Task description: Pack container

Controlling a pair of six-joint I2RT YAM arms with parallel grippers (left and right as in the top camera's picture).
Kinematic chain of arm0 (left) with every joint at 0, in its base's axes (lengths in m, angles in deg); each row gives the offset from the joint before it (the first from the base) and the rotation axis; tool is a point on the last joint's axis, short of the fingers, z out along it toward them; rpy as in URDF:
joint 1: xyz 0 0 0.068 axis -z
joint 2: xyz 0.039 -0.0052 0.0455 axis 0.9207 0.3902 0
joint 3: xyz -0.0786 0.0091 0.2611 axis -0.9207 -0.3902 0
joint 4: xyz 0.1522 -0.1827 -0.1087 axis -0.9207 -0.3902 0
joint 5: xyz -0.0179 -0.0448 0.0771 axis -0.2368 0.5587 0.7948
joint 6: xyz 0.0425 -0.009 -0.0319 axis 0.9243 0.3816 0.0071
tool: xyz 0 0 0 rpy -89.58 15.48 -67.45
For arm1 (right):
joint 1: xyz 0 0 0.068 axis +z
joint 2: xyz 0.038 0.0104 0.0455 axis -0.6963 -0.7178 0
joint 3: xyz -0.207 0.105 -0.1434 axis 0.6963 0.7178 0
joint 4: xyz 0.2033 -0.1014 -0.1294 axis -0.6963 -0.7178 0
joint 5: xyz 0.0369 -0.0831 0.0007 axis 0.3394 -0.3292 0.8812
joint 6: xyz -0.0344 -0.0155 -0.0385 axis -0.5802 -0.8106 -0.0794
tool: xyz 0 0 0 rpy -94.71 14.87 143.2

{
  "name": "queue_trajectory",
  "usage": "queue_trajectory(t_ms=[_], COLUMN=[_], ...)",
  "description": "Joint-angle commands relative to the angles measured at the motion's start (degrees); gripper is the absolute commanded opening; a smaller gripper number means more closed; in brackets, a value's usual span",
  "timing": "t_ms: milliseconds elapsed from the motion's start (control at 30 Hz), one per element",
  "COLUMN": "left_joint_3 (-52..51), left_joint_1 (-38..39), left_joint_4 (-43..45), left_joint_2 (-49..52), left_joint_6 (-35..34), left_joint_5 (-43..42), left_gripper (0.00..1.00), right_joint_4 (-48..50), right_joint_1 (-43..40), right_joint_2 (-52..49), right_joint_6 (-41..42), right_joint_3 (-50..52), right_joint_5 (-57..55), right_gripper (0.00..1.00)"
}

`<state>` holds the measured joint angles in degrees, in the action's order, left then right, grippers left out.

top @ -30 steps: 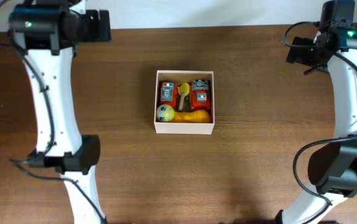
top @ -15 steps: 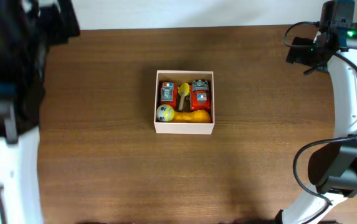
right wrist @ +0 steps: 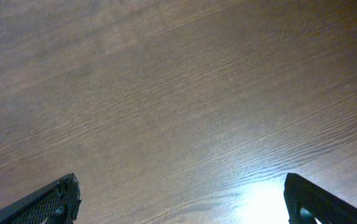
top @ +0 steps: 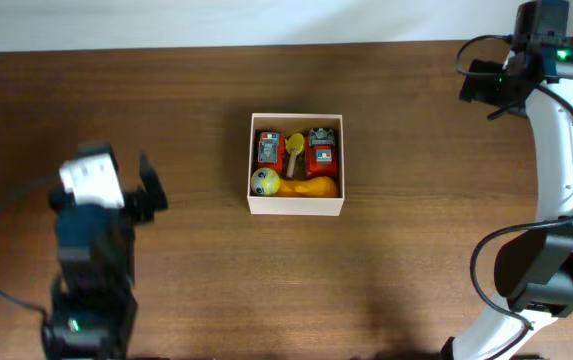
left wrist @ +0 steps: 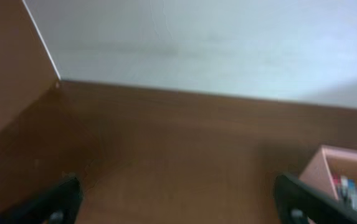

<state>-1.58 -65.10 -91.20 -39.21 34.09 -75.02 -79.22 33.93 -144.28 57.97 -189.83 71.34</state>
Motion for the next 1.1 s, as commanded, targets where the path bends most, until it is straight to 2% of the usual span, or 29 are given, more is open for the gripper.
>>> queue_trajectory(t_ms=[0, 133, 267, 800, 1067], left_joint_3=[-10.8, -21.68, -27.82, -37.0, -40.13], left_joint_1=[-0.24, -0.24, -0.24, -1.88, -5.31], left_joint_4=[5.64, 12.22, 14.12, 12.37, 10.45], left_joint_2=[-8.61, -16.61, -22.25, -35.65, -42.01], left_joint_6=[-0.44, -2.4, -4.55, -4.66, -3.28], left_joint_5=[-1.29, -1.44, -1.49, -1.51, -6.54], left_gripper=[0.99, 0.99, 0.99, 0.99, 0.99], right_joint_4=[-0.02, -0.04, -0.02, -0.04, -0.04], right_joint_1=[-0.22, -0.22, -0.22, -0.22, -0.22], right_joint_2=[-0.22, -0.22, -0.22, -0.22, -0.22], right_joint_6=[0.68, 0.68, 0.66, 0.68, 0.68], right_joint_3=[0.04, 0.04, 0.04, 0.04, 0.04], right_joint_5=[-0.52, -0.5, -0.5, -0.5, -0.5], right_gripper=[0.99, 0.99, 0.99, 0.99, 0.99])
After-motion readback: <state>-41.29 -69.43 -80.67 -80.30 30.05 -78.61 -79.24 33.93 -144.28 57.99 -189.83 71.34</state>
